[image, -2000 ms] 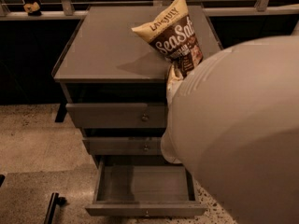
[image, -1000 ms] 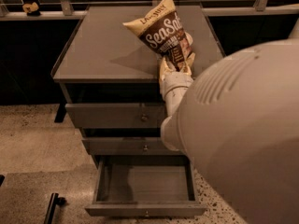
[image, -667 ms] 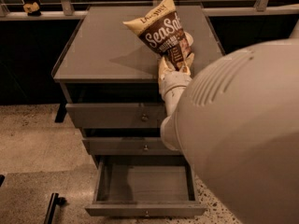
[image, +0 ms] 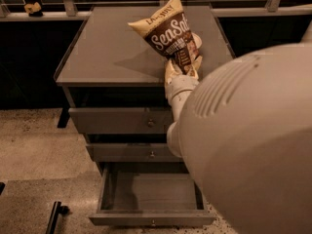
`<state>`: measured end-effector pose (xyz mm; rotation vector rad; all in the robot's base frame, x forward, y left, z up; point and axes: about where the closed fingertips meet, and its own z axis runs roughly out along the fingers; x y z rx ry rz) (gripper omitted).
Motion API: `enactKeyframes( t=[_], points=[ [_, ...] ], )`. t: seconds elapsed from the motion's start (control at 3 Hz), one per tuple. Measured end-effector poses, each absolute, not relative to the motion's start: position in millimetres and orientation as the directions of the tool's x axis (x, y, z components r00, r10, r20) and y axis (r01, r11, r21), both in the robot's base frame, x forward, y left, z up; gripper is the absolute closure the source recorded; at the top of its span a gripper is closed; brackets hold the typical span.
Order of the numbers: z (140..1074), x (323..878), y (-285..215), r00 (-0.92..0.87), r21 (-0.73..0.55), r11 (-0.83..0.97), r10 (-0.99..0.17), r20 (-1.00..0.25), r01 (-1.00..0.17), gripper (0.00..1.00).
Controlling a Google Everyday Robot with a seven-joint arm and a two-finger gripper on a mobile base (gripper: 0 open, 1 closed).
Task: Pick brown chip bag from bottom drawer and place on counter
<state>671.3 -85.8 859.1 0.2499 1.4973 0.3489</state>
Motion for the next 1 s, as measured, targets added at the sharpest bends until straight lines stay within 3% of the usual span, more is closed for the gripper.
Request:
enactKeyframes(
  t=[1.0],
  points=[
    [860.8, 671.3, -85.8, 0.039, 0.373, 0.925, 0.376, -0.926, -0.072, 1.0]
  ],
)
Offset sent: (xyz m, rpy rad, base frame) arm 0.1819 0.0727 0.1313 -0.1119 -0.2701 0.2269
